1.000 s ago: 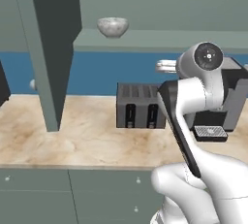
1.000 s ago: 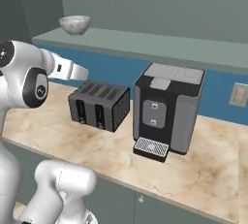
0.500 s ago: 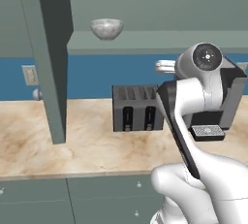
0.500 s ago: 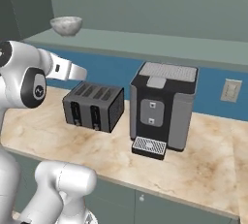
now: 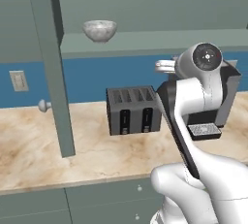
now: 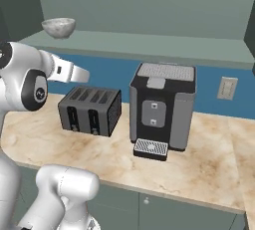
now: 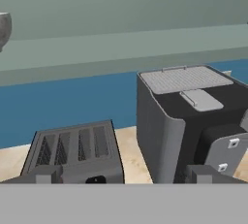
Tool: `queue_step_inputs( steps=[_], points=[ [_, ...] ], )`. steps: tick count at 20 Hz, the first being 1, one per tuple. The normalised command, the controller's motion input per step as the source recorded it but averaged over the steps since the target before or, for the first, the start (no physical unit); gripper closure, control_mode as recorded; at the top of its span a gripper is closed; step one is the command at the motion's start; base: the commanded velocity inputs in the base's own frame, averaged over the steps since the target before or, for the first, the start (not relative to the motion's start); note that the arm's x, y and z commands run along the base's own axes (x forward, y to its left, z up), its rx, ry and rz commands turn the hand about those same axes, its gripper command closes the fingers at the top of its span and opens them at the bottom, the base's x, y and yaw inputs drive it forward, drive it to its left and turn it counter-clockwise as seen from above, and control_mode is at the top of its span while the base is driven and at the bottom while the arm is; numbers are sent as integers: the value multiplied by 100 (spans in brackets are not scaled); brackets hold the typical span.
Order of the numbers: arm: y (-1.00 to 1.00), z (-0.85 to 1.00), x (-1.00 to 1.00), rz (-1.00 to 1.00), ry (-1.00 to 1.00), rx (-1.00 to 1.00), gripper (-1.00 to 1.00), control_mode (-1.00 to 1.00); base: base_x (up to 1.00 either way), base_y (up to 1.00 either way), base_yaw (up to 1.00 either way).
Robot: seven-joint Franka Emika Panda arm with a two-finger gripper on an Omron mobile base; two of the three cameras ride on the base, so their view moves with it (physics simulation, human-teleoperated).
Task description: Take the smaller bowl and place it next to the appetizer plate on the dining counter , and place the larger bowl next to the plate with cooked food.
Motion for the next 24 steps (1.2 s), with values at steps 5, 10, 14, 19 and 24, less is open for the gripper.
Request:
queue_step_inputs(
  steps=[5, 10, 14, 19, 24],
  points=[
    [0, 0, 0, 0, 0, 0, -100, -100, 25, 12, -10],
    [0, 0, 0, 0, 0, 0, -100, -100, 0, 0, 0],
    [20, 0, 0, 0, -9, 0, -100, -100, 0, 0, 0],
    [0, 31, 0, 0, -6, 17, -100, -100, 0, 0, 0],
    [1, 22, 0, 0, 0, 33, -100, -100, 0, 0, 0]
  ],
)
